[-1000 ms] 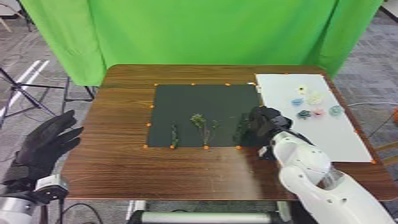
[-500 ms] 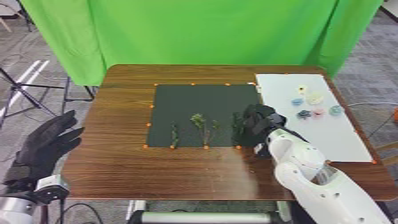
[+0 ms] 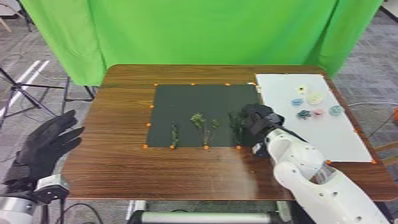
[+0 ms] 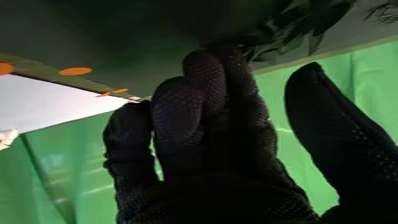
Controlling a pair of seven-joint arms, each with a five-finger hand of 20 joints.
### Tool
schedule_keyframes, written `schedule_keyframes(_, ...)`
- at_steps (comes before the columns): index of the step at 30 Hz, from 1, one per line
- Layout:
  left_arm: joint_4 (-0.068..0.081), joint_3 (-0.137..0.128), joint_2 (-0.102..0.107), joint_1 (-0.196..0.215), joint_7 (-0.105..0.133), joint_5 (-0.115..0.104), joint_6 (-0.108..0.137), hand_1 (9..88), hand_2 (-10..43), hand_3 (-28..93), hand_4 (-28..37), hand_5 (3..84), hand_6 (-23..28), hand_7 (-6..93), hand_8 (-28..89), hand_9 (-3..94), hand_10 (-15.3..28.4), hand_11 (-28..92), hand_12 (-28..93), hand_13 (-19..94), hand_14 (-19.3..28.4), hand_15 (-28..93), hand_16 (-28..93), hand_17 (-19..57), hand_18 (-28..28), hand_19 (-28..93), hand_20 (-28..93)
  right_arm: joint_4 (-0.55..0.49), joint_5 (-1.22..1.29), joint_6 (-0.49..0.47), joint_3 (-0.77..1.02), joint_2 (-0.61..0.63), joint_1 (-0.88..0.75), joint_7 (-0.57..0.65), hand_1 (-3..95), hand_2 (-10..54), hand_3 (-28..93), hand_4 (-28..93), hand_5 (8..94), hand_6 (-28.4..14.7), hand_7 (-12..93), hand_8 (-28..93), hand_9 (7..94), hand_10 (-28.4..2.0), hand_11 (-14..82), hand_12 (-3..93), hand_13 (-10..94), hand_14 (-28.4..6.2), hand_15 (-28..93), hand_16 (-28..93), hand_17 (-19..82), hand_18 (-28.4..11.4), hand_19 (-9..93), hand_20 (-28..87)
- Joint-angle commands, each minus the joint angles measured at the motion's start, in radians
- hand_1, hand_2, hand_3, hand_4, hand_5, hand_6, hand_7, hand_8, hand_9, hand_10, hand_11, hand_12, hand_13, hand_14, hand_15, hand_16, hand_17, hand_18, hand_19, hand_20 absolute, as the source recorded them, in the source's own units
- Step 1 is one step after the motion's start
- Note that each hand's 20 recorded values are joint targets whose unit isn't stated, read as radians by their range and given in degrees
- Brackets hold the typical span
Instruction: Arrange flowers
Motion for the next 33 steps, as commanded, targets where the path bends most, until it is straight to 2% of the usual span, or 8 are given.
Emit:
schedule_keyframes(1,0.000,0.001,-0.012,0.006,-0.006,0.000,-0.004,27.4,-2.4,72,-25.5,28.1,1.7,23.8,-12,22.4,10.2,22,17,20,13.3,30,2,-8.5,19.4,42,9,0.003,-0.013,-0.003,-0.009,-0.006,-0.041,0.066,17.4,7.3,89,-17,51.3,-6.0,42,-14,54.0,-15.3,51.5,35.0,53,-14.3,80,33,23,-22.7,83,59)
schedule_keyframes(7,-0.005,-0.005,-0.016,0.018,-0.001,-0.001,0.004,27.4,-2.4,72,-25.4,28.1,1.7,23.8,-12,22.4,10.2,22,17,20,13.3,30,2,-8.5,19.4,42,9,-0.035,-0.008,-0.012,0.028,0.014,-0.059,0.130,16.1,4.4,87,-18,51.7,-6.2,41,-13,54.1,-15.2,53.0,35.9,54,-14.5,80,33,23,-23.1,83,59)
schedule_keyframes(12,-0.003,-0.003,-0.016,0.013,-0.003,0.001,0.000,27.4,-2.5,72,-25.4,28.1,1.7,23.8,-12,22.4,10.2,22,17,20,13.3,30,2,-8.5,19.4,42,9,-0.084,-0.014,-0.037,0.057,0.041,-0.084,0.175,15.8,4.2,86,-19,51.7,-6.3,41,-13,54.2,-15.2,55.6,38.1,54,-14.7,80,33,24,-23.2,84,59)
schedule_keyframes(17,-0.003,-0.004,-0.015,0.017,-0.001,-0.003,0.003,27.4,-2.4,72,-25.5,28.1,1.7,23.8,-12,22.4,10.2,22,17,20,13.4,30,2,-8.5,19.4,42,9,-0.124,0.081,-0.102,0.100,0.053,-0.117,0.121,14.6,8.7,84,-18,59.7,-4.1,46,-14,60.7,-15.6,56.5,39.9,57,-15.0,81,34,25,-23.6,85,59)
schedule_keyframes(22,-0.002,-0.002,-0.012,0.015,0.000,-0.002,0.002,27.4,-2.4,72,-25.5,28.2,1.7,23.8,-12,22.4,10.2,22,17,20,13.3,30,2,-8.5,19.4,42,9,-0.140,0.185,-0.161,0.104,0.045,-0.132,0.091,15.5,18.9,87,-17,64.0,-3.2,45,-14,64.8,-14.9,54.7,39.0,59,-15.0,80,34,25,-23.8,85,59)
schedule_keyframes(26,-0.003,-0.003,-0.013,0.014,-0.001,-0.003,0.002,27.5,-2.3,72,-25.5,28.2,1.7,23.9,-12,22.5,10.2,22,17,20,13.3,30,2,-8.4,19.4,42,9,-0.147,0.215,-0.161,0.100,0.041,-0.143,0.051,15.2,23.8,88,-17,64.5,-3.1,43,-3,66.1,-14.8,53.4,38.1,59,-15.0,80,34,25,-23.7,85,59)
schedule_keyframes(33,-0.003,-0.004,-0.015,0.016,-0.002,-0.002,0.003,27.5,-2.4,72,-25.4,28.2,1.7,23.7,-12,22.5,10.2,22,17,20,13.5,30,2,-8.4,19.4,42,9,-0.170,0.226,-0.206,0.096,0.038,-0.148,0.039,14.8,25.6,88,-16,65.6,-3.2,41,1,67.3,-14.6,52.8,37.9,60,-14.9,80,35,26,-23.7,86,59)
